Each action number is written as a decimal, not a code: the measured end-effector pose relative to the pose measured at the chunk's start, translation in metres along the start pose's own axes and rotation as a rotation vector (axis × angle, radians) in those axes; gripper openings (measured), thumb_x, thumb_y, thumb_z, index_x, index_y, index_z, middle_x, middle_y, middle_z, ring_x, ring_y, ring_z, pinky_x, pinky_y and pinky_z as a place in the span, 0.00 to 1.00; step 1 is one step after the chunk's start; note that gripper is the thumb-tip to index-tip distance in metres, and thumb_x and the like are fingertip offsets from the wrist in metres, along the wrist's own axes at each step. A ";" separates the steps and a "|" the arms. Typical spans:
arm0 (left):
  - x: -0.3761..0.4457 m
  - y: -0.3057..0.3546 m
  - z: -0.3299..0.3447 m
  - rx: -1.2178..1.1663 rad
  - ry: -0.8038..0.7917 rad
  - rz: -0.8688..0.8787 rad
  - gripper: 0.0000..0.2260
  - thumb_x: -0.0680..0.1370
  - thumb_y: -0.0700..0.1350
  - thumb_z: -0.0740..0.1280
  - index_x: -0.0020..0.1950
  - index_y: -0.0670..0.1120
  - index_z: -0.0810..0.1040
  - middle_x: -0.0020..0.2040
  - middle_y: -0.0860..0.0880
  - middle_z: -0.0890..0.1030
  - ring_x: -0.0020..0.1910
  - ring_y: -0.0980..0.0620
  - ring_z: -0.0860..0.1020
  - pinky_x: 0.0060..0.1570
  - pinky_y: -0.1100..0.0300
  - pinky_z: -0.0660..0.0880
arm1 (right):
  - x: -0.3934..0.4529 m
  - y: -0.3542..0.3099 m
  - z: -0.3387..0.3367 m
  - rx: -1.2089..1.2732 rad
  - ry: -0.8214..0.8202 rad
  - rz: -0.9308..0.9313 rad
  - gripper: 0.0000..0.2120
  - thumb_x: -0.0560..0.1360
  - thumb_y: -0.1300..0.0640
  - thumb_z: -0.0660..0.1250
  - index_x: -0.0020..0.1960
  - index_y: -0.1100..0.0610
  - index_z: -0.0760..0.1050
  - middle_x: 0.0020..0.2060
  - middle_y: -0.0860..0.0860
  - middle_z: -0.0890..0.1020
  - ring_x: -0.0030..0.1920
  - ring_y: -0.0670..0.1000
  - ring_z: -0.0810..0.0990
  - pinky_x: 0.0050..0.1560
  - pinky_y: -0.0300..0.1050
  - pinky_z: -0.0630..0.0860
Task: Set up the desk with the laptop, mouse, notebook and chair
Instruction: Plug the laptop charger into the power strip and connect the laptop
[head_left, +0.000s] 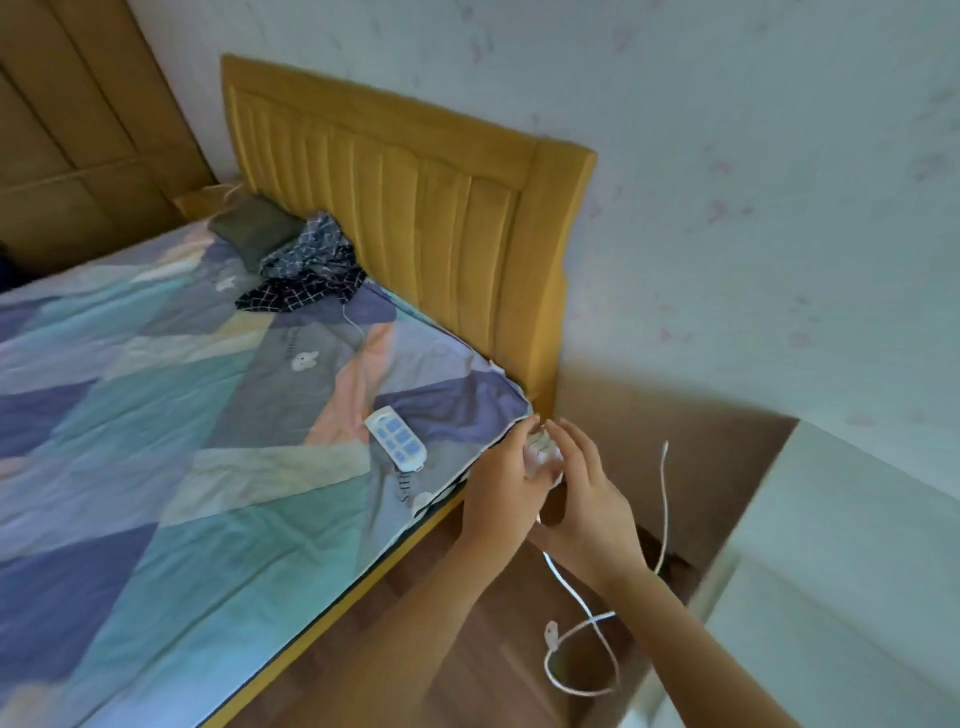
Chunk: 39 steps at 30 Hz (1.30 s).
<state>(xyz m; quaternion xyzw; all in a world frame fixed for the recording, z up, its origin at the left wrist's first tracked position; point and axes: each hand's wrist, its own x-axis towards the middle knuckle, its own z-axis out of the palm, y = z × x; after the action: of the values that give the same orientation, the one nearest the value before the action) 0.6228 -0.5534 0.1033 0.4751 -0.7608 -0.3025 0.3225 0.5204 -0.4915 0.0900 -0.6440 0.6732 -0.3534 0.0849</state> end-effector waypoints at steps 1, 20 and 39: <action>0.001 -0.013 -0.010 0.029 0.021 -0.019 0.23 0.74 0.53 0.70 0.68 0.50 0.73 0.54 0.49 0.84 0.52 0.52 0.81 0.47 0.67 0.73 | 0.004 -0.010 0.017 0.040 -0.028 0.042 0.42 0.64 0.46 0.72 0.73 0.48 0.56 0.72 0.47 0.62 0.57 0.48 0.77 0.39 0.39 0.77; 0.159 -0.329 -0.033 0.624 -0.284 -0.331 0.17 0.77 0.47 0.63 0.66 0.50 0.71 0.53 0.44 0.81 0.53 0.41 0.77 0.49 0.52 0.72 | 0.160 0.038 0.323 0.319 -0.352 0.485 0.32 0.70 0.57 0.70 0.70 0.52 0.61 0.60 0.48 0.71 0.60 0.50 0.74 0.50 0.42 0.72; 0.169 -0.473 -0.007 0.592 -0.477 -0.090 0.17 0.78 0.51 0.64 0.64 0.46 0.69 0.48 0.45 0.82 0.46 0.44 0.81 0.40 0.57 0.72 | 0.158 0.104 0.475 0.023 -0.330 0.440 0.36 0.69 0.52 0.73 0.72 0.56 0.60 0.71 0.56 0.66 0.66 0.59 0.68 0.59 0.56 0.74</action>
<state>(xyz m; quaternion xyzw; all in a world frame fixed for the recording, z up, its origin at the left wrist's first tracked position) 0.8204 -0.8829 -0.2207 0.4969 -0.8473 -0.1854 -0.0282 0.6826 -0.8205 -0.2664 -0.5301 0.7699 -0.2243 0.2756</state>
